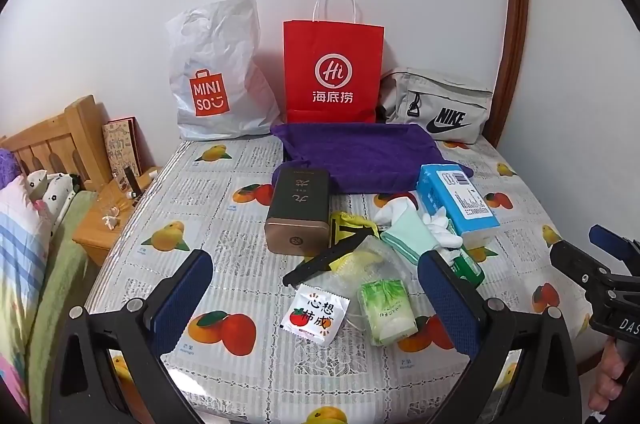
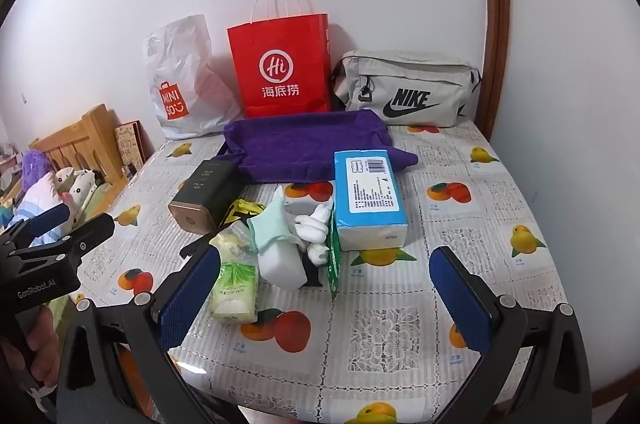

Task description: Organize soft objects

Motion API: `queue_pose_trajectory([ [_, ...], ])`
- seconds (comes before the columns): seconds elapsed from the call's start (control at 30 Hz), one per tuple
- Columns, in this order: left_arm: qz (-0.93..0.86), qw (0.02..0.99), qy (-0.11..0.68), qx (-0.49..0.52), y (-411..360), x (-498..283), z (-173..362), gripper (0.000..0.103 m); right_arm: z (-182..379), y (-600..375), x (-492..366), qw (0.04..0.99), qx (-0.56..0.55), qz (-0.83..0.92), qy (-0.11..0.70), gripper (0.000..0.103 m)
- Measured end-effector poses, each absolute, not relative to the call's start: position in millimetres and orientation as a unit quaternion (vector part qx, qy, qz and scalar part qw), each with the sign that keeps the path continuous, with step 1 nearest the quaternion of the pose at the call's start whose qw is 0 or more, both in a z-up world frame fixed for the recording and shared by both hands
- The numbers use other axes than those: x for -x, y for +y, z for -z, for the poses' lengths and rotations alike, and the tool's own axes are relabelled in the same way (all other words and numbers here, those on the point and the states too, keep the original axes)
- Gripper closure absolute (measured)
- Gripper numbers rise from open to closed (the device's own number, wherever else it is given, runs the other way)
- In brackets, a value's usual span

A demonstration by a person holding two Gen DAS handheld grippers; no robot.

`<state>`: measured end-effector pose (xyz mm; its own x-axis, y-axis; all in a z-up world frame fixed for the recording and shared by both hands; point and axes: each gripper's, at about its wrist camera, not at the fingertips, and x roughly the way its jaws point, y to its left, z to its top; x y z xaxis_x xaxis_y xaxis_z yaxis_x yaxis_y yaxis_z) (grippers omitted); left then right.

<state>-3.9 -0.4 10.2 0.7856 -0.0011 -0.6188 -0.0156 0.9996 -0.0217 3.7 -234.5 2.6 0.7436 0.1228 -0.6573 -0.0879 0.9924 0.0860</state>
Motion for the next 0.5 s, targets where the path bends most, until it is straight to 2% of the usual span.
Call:
queue_pose_trajectory([
  [0.5, -0.006, 0.946, 0.325, 0.011, 1.1, 5.1, -12.7, 0.000, -6.2, -232.7, -1.1, 0.934, -0.026, -0.062, 0.351, 0.000],
])
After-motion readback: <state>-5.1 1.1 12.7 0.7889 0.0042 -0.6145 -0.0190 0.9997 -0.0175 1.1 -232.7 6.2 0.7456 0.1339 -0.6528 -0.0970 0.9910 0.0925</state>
